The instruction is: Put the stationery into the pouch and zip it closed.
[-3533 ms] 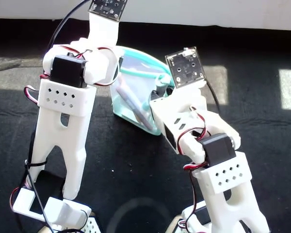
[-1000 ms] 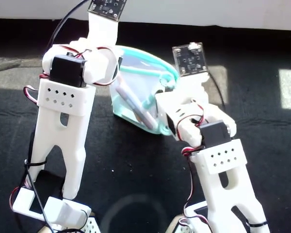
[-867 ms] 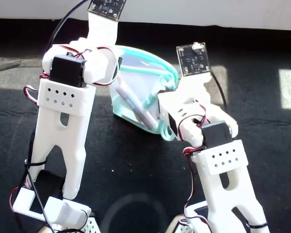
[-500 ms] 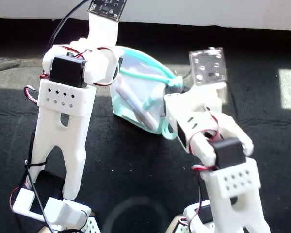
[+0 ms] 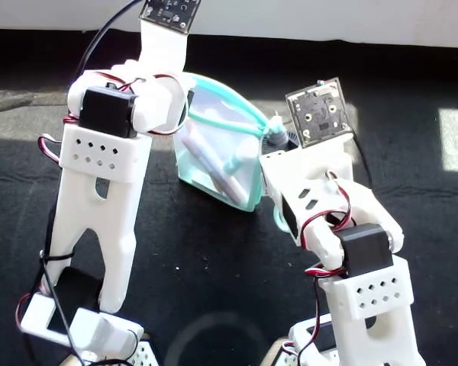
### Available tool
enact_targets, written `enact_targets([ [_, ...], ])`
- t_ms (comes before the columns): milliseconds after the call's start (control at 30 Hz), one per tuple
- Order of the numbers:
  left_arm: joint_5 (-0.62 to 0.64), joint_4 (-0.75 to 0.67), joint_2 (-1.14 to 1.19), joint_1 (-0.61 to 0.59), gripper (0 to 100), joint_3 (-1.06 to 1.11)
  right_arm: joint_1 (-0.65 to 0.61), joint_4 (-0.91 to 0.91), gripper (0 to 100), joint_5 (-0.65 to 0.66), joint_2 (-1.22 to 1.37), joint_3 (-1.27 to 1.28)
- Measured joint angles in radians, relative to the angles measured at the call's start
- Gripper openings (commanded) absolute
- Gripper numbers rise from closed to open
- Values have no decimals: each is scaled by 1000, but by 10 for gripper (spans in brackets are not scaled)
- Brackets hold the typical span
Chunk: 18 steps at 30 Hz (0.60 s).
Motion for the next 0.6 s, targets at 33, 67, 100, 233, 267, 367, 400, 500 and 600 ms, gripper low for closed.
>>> enact_targets([
  [33, 0, 15, 0, 0, 24, -25, 0, 0, 7, 23, 0, 0],
  [67, 0, 34, 2, 0, 46, -49, 0, 0, 7, 40, 0, 0],
  [100, 0, 51, 6, 0, 76, -77, 9, 0, 7, 51, 0, 0],
  [233, 0, 110, 20, 0, 171, -187, 41, -5, 7, 63, 0, 0],
  [267, 2, 117, 25, 0, 171, -212, 40, -5, 7, 63, 0, 0],
  [367, 3, 130, 31, -9, 168, -278, 41, -5, 7, 63, 0, 0],
  [400, 3, 130, 31, -15, 168, -305, 43, -5, 7, 63, 0, 0],
  [500, 3, 147, 20, -35, 168, -377, 41, -5, 7, 63, 0, 0],
  [600, 3, 150, -14, -48, 168, -417, 49, -8, 7, 63, 0, 0],
])
